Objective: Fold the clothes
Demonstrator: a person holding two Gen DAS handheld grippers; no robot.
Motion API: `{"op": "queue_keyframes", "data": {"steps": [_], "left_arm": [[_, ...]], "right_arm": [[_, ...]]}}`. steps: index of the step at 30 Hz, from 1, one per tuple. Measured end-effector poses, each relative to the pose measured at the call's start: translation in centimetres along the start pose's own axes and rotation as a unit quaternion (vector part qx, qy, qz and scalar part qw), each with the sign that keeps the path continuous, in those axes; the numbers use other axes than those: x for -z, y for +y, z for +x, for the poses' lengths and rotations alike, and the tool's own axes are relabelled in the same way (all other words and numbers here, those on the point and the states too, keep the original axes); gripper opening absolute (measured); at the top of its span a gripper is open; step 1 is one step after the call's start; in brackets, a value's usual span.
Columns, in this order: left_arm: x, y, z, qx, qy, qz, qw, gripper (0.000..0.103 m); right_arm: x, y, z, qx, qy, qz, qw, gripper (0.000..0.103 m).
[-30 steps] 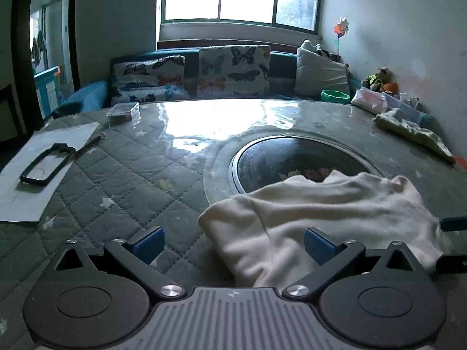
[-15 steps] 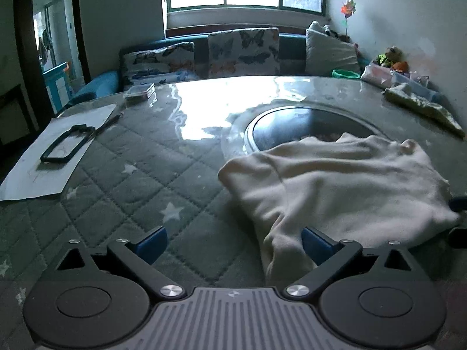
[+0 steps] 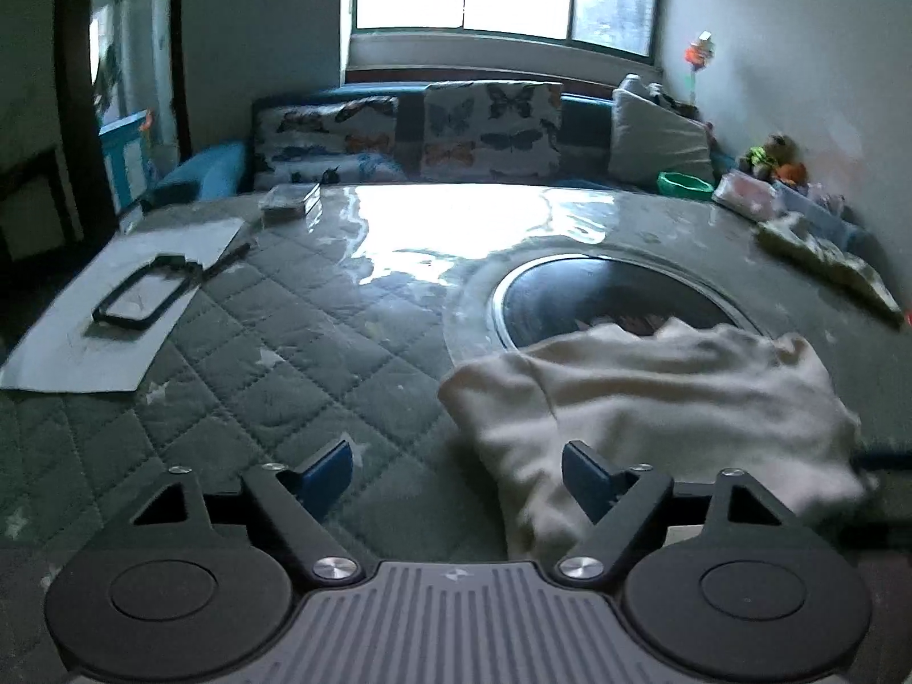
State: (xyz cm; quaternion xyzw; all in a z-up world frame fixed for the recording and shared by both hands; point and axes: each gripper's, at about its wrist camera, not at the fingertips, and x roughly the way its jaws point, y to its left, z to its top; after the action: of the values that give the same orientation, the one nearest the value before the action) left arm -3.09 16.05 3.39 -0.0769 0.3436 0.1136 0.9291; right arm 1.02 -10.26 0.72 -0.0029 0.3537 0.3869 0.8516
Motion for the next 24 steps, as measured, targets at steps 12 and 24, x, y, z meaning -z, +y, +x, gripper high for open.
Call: {"op": "queue_keyframes", "data": {"steps": [12, 24], "left_arm": [[-1.9, 0.3, 5.7, 0.017, 0.035, -0.032, 0.9987, 0.049], [-2.4, 1.6, 5.3, 0.007, 0.026, -0.042, 0.9988, 0.014]], "right_arm": [[0.9, -0.2, 0.6, 0.001, 0.011, -0.012, 1.000, 0.103], [2.0, 0.8, 0.7, 0.009, 0.002, -0.048, 0.999, 0.103]]}}
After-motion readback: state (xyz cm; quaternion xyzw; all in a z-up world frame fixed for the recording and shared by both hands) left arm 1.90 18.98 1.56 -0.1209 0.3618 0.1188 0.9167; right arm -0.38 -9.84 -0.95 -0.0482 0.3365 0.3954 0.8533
